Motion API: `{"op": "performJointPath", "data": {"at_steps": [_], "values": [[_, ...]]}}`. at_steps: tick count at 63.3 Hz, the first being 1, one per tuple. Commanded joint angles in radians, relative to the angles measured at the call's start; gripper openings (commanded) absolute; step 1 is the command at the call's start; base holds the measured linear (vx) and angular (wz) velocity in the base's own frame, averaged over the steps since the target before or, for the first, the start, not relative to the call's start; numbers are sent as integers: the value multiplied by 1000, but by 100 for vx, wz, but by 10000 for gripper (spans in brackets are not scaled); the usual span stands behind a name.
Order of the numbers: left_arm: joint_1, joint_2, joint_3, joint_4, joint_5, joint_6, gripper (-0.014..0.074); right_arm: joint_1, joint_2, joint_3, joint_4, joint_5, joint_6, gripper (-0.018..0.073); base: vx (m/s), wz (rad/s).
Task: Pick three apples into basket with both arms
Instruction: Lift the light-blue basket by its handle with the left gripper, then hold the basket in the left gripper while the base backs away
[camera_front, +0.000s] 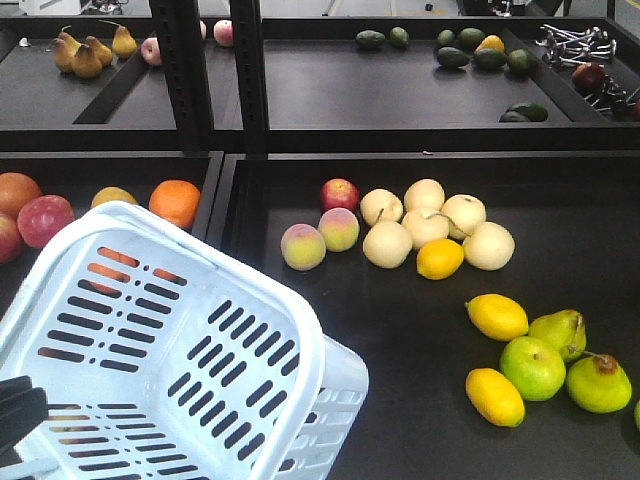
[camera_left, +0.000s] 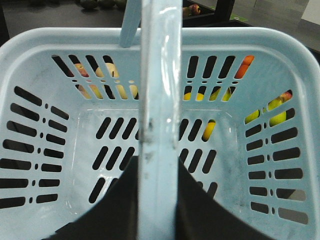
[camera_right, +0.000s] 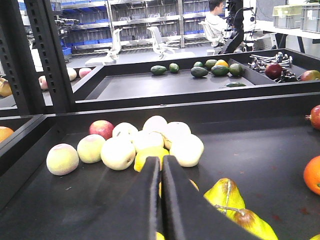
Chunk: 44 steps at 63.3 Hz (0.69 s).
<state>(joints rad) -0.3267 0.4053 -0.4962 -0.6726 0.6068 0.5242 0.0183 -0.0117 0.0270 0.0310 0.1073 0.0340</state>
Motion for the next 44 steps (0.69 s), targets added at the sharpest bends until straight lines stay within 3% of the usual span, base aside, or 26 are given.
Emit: {"op": "performJointPath", "data": {"at_steps": [1,44], "values": [[-2,5,-28,-46,-81,-8,-8,-7,-14,15,-11,-67,-8,-4,0,0],[-2,5,-28,-46,-81,-8,-8,-7,-14,15,-11,-67,-8,-4,0,0]]}}
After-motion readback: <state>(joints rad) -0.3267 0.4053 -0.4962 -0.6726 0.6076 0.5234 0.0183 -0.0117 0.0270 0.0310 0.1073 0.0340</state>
